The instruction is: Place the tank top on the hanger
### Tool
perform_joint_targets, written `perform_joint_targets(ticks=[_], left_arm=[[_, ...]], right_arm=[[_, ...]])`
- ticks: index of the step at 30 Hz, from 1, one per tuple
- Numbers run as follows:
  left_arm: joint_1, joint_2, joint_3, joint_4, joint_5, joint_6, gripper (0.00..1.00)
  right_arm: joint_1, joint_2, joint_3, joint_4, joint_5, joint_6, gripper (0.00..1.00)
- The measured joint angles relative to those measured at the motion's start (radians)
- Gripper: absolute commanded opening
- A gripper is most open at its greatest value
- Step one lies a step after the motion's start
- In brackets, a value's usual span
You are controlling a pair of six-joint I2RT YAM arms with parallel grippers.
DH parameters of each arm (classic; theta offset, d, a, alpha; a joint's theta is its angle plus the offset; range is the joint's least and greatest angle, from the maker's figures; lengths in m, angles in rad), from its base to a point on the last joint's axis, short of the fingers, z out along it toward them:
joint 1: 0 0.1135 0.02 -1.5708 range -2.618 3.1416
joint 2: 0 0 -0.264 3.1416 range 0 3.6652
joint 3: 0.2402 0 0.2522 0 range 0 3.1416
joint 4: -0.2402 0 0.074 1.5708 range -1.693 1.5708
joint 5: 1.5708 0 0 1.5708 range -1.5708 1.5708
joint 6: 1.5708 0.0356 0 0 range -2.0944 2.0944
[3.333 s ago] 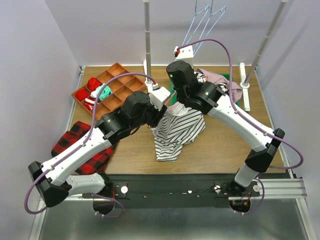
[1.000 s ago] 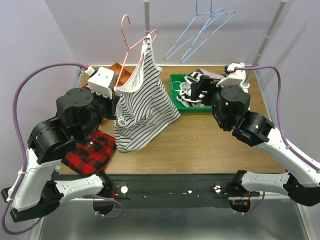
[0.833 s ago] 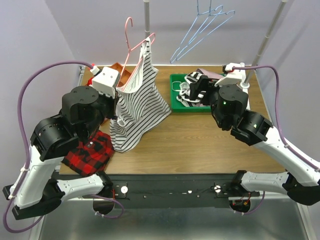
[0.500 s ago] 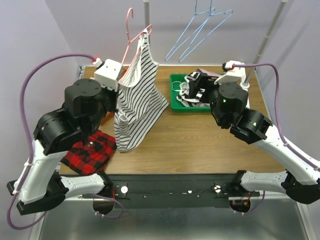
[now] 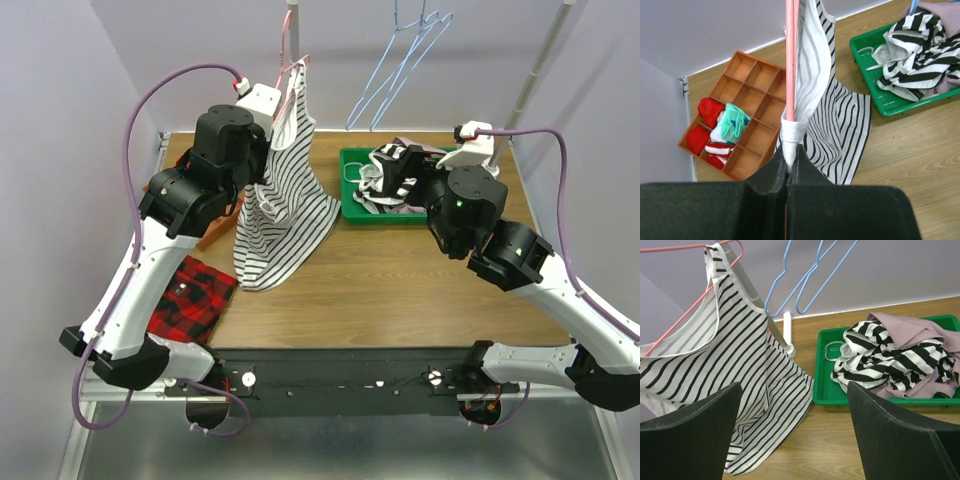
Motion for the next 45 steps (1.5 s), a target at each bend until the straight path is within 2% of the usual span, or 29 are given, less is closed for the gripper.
perform_joint_targets(ticks=[4,11,21,45], left_arm=[[0.029,0.026,0.023,0.033,0.05,-0.001,0.0],[0.067,0.15,0.156,0.069,0.114,-0.009,0.0],[0.079,0.275,0.323,0.095,0.127,-0.022,0.0],[0.109,0.543,0.52,0.167,0.18,-0.039,0.0]], right_arm=[[0.0,-0.001,0.0,-0.002,-0.008,0.003,0.93],[0.0,-0.001,0.0,-0.011,-0.023,0.011,0.93],[0.0,-0.001,0.0,-0.034,-0.043,0.025,0.93],[0.0,0.0,0.0,-0.044,-0.093,0.051,0.93]])
